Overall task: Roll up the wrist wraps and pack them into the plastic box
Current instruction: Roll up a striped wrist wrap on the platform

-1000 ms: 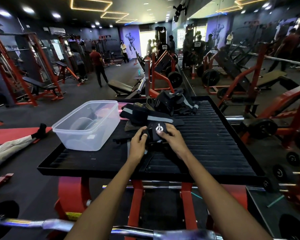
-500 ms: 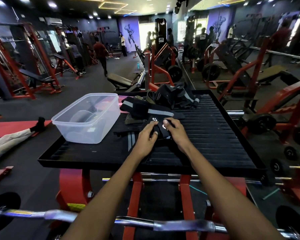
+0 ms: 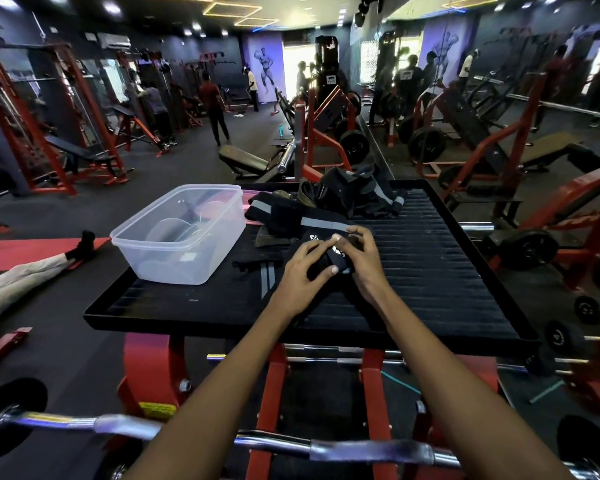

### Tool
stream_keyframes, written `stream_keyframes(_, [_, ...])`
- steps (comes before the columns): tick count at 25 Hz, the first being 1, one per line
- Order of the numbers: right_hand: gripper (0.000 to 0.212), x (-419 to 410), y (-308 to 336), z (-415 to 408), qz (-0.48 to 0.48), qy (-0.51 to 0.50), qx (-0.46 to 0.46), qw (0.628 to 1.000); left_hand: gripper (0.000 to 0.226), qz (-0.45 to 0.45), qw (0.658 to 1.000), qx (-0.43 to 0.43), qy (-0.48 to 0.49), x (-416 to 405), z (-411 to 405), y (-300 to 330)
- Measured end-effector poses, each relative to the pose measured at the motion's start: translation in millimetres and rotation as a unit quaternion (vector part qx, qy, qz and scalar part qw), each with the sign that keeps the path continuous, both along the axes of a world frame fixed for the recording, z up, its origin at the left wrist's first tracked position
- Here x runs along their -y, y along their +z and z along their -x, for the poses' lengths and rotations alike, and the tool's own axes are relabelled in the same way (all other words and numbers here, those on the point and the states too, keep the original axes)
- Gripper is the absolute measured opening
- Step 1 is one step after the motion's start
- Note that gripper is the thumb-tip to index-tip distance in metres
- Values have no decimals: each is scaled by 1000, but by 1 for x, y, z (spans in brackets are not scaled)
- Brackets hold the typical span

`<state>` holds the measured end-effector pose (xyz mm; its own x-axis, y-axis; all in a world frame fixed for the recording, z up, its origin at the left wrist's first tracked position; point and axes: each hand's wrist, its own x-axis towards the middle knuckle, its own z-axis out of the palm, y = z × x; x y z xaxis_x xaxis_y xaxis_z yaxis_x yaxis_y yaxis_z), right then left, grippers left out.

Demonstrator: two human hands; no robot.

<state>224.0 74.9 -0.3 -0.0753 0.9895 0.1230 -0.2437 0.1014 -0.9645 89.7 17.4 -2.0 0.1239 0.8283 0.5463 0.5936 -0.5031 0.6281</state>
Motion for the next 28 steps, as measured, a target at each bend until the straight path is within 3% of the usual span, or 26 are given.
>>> stream_keyframes(2, [31,4,6,1,41,80,-107,990,45,-38,999,-8,34,2,-1,2])
stream_keyframes(4, [28,7,9,0,55,145,-136,978,43,-50,998,-7,49,2,-1,4])
stream_keyframes(6, [21,7,6,-1,51,109,-102,988,45,-5,999,-19,42,3,-1,6])
stream_keyframes(10, [42,8,1,2,6,0,22,1000,47,121,991,6,51,15,5,22])
stream_keyframes(14, [51,22,2,14,-57,35,177,982,35,95,973,24,207,51,63,21])
stream_keyframes(18, [49,38,15,35,-157,-7,219,963,36,116,908,-79,394,89,130,-4])
stream_keyframes(22, [53,63,29,78,-217,19,219,951,58,126,882,-204,405,98,152,-23])
stream_keyframes(24, [54,72,36,103,-212,63,246,944,68,105,879,-205,418,98,149,-31])
stream_keyframes(28, [57,69,36,145,-189,142,341,910,59,72,874,-166,452,105,151,-40])
